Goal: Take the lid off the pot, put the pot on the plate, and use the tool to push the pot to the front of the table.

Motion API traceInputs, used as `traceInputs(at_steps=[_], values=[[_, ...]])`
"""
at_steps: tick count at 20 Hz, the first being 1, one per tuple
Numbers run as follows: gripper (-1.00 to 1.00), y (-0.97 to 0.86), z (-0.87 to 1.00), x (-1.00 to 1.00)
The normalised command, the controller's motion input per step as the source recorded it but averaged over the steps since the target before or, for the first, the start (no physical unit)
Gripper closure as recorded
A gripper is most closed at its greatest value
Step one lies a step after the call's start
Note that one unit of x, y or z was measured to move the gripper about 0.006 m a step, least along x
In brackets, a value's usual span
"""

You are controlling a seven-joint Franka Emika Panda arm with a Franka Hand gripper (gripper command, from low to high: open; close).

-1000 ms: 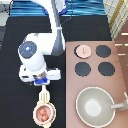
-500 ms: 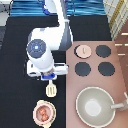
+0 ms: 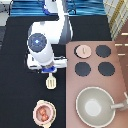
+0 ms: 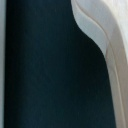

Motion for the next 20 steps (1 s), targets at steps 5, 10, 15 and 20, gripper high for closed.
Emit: traceInputs(at_steps=[5, 10, 15, 20], values=[[1.0, -0.32, -0.29, -0.97], [-1.0, 0.07, 0.72, -0.81], [-1.0, 0.1, 1.0, -0.31], [-1.0, 0.01, 1.0, -0.01]])
